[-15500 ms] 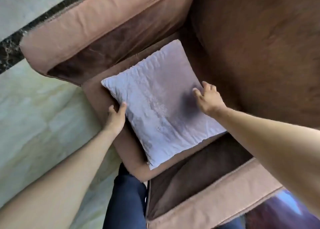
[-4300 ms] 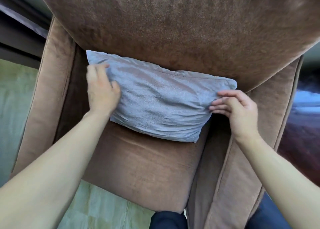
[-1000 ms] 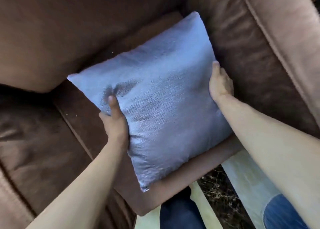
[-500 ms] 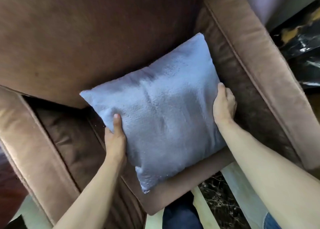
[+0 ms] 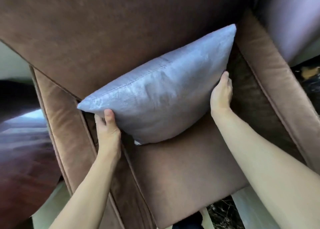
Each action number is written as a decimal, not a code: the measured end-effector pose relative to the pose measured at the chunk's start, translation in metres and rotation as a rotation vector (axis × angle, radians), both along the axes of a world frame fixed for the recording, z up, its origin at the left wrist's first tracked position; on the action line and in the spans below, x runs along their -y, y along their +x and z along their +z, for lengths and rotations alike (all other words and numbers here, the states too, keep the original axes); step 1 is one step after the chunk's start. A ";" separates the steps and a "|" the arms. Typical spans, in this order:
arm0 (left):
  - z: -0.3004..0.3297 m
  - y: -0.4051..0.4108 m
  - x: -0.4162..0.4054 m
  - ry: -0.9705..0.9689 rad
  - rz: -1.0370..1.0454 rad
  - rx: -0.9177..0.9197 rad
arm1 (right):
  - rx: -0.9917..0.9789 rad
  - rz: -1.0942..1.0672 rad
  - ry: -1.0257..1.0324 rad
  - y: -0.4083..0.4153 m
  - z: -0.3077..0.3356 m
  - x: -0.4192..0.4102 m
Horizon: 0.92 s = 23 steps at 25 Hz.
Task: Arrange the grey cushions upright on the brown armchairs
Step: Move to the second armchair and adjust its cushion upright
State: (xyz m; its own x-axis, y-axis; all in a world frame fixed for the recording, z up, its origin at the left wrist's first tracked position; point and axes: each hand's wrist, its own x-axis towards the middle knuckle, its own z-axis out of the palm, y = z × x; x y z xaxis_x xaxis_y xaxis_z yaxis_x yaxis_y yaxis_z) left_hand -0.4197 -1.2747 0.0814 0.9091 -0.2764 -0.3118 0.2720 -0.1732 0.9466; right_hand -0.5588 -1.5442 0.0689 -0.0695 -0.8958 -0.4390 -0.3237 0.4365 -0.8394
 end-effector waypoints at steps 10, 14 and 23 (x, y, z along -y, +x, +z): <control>0.023 0.034 -0.024 -0.036 -0.069 0.108 | -0.102 1.032 -1.269 0.130 0.053 -0.138; 0.019 0.057 -0.032 0.038 -0.136 0.157 | -0.246 1.082 -1.545 0.129 0.044 -0.083; 0.011 0.039 -0.013 0.081 -0.036 0.082 | -0.427 0.382 -0.546 0.038 0.072 0.104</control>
State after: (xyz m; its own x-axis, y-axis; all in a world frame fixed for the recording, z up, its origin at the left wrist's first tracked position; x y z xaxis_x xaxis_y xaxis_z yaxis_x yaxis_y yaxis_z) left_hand -0.3809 -1.2616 0.0920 0.9224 -0.2861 -0.2594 0.1866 -0.2581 0.9479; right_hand -0.5212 -1.6482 0.1413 0.2234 -0.9725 0.0652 -0.7102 -0.2083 -0.6725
